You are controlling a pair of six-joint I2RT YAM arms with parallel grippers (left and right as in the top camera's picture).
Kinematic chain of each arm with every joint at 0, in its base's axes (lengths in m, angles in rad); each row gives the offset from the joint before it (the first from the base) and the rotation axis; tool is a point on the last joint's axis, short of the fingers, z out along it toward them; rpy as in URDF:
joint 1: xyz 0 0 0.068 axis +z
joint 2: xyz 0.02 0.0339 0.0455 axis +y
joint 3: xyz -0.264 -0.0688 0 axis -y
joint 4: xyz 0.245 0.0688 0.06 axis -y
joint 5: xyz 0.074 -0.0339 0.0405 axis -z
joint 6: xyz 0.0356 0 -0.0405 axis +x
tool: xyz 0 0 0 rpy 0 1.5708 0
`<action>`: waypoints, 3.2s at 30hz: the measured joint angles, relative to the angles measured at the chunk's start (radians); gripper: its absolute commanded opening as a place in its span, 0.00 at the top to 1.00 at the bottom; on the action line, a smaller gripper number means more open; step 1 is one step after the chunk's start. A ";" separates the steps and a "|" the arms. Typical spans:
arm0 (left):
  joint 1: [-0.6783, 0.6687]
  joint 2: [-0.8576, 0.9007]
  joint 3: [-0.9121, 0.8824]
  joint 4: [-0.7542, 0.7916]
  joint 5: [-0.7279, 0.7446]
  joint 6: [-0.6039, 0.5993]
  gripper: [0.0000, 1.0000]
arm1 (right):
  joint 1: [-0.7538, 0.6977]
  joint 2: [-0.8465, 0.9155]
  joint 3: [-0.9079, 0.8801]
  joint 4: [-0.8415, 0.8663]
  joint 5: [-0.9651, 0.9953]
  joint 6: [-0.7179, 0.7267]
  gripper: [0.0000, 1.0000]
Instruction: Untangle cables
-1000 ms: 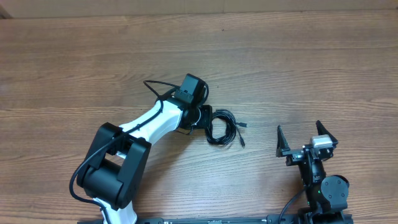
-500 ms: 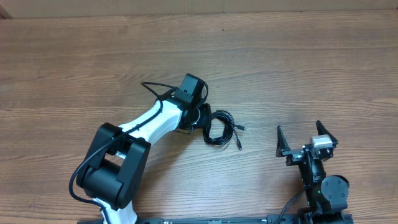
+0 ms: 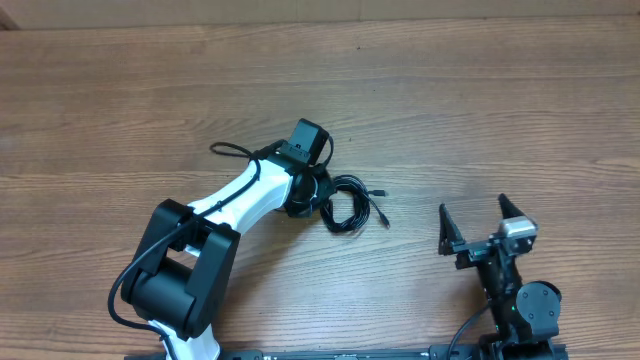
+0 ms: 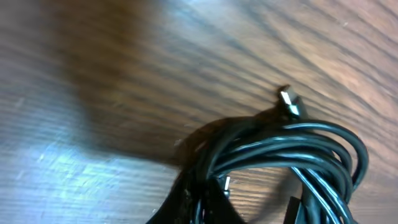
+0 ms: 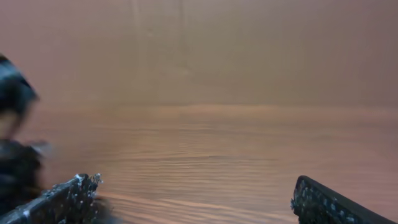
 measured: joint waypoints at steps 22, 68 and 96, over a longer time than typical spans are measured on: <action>0.008 -0.002 -0.010 0.061 0.077 0.090 0.80 | 0.000 0.006 0.000 0.018 -0.528 0.896 0.00; 0.008 0.003 -0.016 0.078 0.108 0.104 0.96 | 0.095 1.016 0.009 0.576 -0.600 1.053 0.45; 0.009 0.003 -0.017 0.074 0.143 0.140 0.96 | 0.354 1.428 0.279 0.582 -0.220 1.082 0.96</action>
